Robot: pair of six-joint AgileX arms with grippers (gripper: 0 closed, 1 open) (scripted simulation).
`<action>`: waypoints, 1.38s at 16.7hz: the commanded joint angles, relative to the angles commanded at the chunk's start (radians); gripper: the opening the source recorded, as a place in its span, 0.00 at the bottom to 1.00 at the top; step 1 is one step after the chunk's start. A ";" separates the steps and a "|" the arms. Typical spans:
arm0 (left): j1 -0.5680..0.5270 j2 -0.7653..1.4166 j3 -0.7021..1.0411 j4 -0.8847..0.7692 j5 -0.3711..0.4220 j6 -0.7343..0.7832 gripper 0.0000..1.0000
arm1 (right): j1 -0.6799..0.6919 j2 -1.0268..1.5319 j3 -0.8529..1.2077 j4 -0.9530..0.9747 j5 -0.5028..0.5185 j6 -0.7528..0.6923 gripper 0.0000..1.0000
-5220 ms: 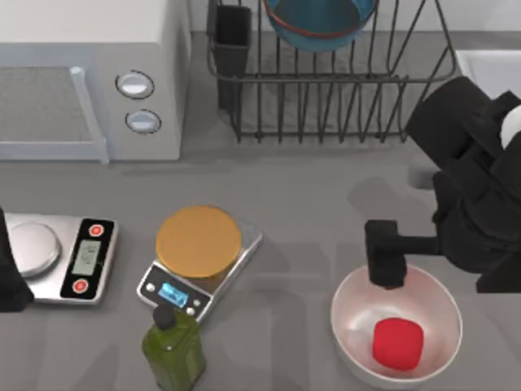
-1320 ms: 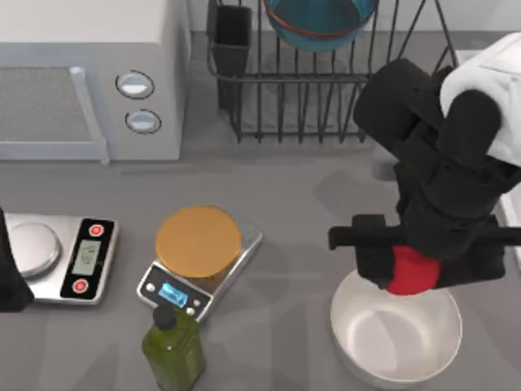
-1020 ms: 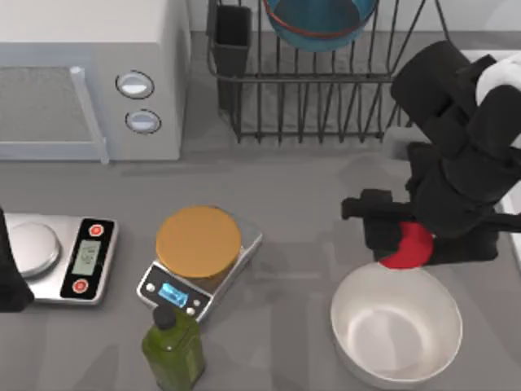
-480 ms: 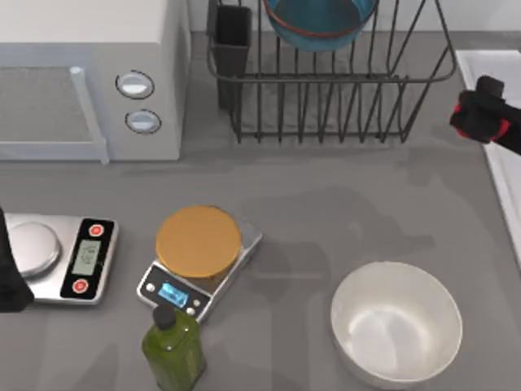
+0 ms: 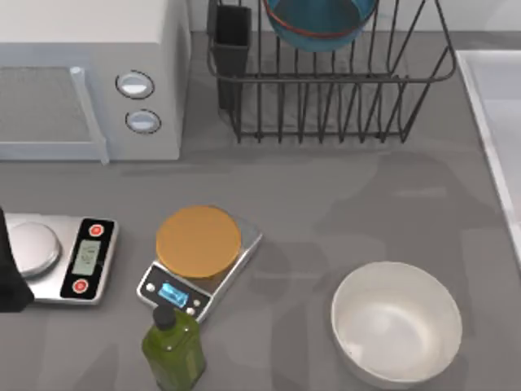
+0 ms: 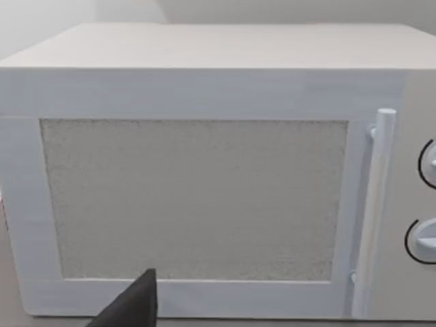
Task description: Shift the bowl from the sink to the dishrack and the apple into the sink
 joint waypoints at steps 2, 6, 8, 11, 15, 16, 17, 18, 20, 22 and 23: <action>0.000 0.000 0.000 0.000 0.000 0.000 1.00 | -0.096 0.006 -0.046 0.181 -0.030 -0.056 0.00; 0.000 0.000 0.000 0.000 0.000 0.000 1.00 | -0.249 -0.020 -0.159 0.428 -0.098 -0.170 0.00; 0.000 0.000 0.000 0.000 0.000 0.000 1.00 | -0.285 -0.039 -0.199 0.489 -0.130 -0.209 0.00; 0.000 0.000 0.000 0.000 0.000 0.000 1.00 | -0.295 -0.048 -0.216 0.511 -0.147 -0.225 0.00; 0.000 0.000 0.000 0.000 0.000 0.000 1.00 | -0.291 -0.042 -0.213 0.510 -0.145 -0.222 0.00; 0.000 0.000 0.000 0.000 0.000 0.000 1.00 | -0.293 -0.030 -0.215 0.522 -0.144 -0.222 0.00; 0.000 0.000 0.000 0.000 0.000 0.000 1.00 | -0.295 -0.008 -0.217 0.545 -0.143 -0.221 0.00; 0.000 0.000 0.000 0.000 0.000 0.000 1.00 | -0.297 0.025 -0.221 0.579 -0.143 -0.221 0.00; 0.000 0.000 0.000 0.000 0.000 0.000 1.00 | -0.301 0.119 -0.233 0.677 -0.144 -0.220 0.00; 0.000 0.000 0.000 0.000 0.000 0.000 1.00 | -0.303 0.240 -0.248 0.815 -0.146 -0.220 0.00; 0.000 0.000 0.000 0.000 0.000 0.000 1.00 | -0.303 0.304 -0.258 0.896 -0.146 -0.221 0.00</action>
